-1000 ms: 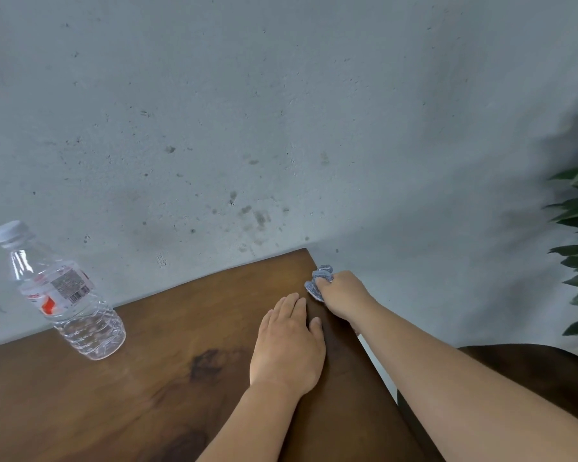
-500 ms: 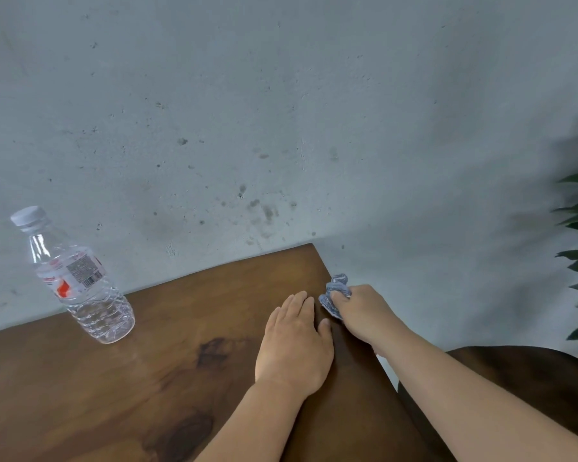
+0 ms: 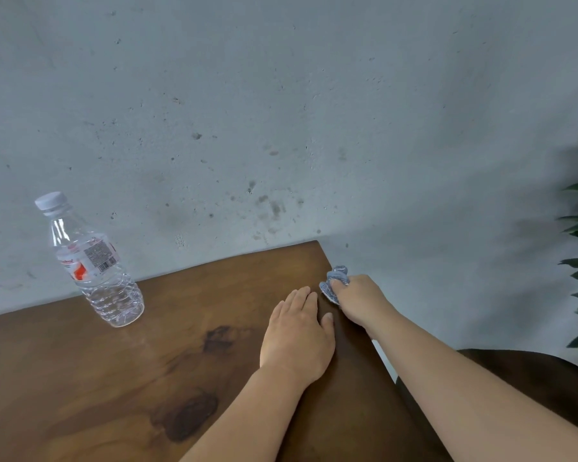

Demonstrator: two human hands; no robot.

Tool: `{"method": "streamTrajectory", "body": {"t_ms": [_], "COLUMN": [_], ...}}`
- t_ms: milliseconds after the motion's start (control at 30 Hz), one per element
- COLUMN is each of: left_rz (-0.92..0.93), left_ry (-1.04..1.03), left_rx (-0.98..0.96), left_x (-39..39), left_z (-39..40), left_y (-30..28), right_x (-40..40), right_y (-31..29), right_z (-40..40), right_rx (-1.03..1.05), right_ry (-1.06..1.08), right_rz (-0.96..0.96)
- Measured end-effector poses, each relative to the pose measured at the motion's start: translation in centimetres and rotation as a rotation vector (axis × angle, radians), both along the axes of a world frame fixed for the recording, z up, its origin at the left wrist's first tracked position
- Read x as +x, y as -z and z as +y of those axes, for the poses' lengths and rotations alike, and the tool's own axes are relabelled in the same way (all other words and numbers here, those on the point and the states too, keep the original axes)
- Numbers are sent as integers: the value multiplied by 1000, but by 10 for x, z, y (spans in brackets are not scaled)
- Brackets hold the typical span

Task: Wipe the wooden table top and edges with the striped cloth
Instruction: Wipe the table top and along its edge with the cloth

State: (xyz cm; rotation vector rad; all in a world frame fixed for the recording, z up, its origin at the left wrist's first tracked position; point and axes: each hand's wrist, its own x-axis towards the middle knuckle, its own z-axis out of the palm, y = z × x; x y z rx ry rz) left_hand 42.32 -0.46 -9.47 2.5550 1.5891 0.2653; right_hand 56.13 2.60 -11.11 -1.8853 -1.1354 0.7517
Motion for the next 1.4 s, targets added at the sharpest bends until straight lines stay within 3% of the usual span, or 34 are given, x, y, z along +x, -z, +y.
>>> {"method": "streamTrajectory", "body": {"t_ms": [200, 600, 867, 1200, 1400], "left_rz": [-27, -26, -10, -51, -28], "left_ry": [-8, -15, -16, -20, -17], "left_rx": [18, 15, 6, 18, -13], "left_x": [-1, 0, -3, -1, -3], "left_z": [-6, -4, -13, -11, -15], "left_y": [2, 0, 4, 4, 1], "right_x": [1, 0, -1, 0, -2], "right_y": [9, -5, 4, -3, -4], "right_z": [-26, 5, -35, -4, -10], "right_rx": [49, -29, 15, -46, -50], "right_ry": [-33, 2, -45, 14, 7], "right_rz": [-42, 5, -28, 114, 83]}}
